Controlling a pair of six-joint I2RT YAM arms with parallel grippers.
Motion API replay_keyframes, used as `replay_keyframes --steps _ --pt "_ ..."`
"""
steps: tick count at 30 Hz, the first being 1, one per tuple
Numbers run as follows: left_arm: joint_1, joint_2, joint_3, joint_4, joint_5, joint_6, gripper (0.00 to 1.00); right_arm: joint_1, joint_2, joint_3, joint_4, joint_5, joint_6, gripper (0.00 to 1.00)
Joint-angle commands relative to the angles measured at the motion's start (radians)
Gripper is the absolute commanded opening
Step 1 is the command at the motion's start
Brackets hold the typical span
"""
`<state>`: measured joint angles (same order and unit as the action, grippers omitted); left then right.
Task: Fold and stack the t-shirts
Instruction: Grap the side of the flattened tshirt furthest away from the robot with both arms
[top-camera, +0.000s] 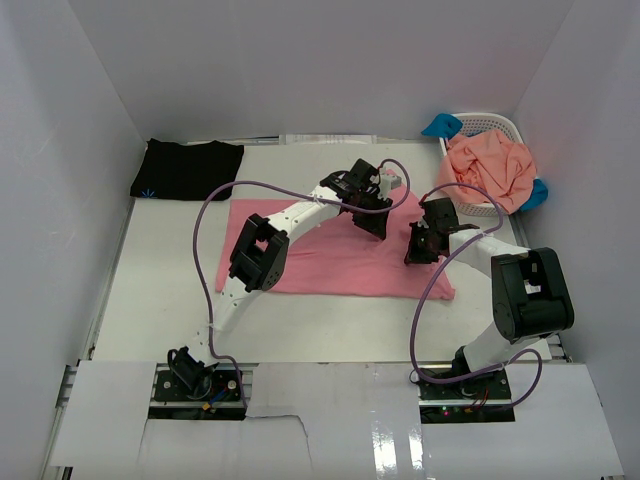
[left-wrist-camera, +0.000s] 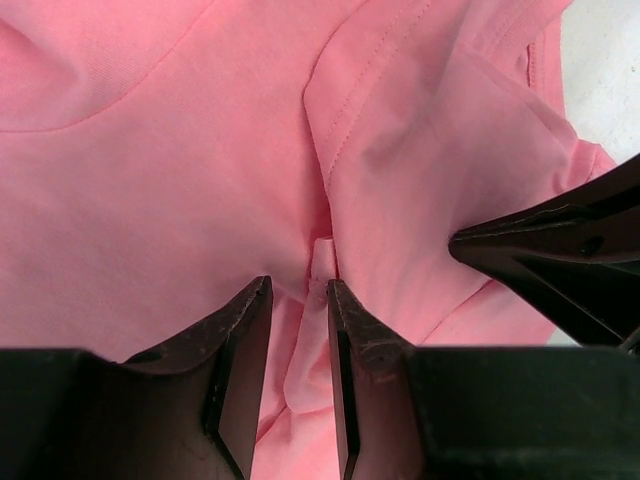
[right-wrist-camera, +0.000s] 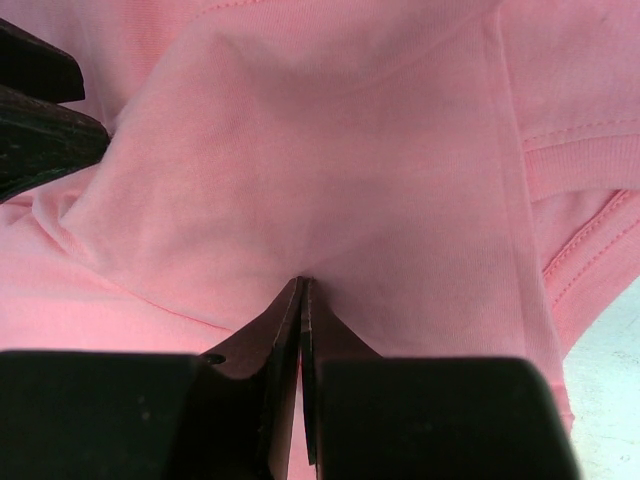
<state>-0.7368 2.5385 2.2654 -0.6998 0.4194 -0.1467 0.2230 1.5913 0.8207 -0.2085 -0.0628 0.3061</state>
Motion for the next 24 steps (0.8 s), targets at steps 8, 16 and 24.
replay_keyframes --steps 8,16,24 --pt "-0.004 -0.118 0.005 0.003 0.047 -0.004 0.41 -0.001 0.032 -0.042 -0.124 0.054 -0.035 0.08" --pt "-0.006 -0.118 -0.010 0.002 0.081 -0.007 0.41 -0.001 0.036 -0.035 -0.127 0.054 -0.036 0.08" --pt "-0.019 -0.107 -0.018 -0.023 0.102 0.015 0.40 -0.001 0.038 -0.035 -0.127 0.052 -0.038 0.08"
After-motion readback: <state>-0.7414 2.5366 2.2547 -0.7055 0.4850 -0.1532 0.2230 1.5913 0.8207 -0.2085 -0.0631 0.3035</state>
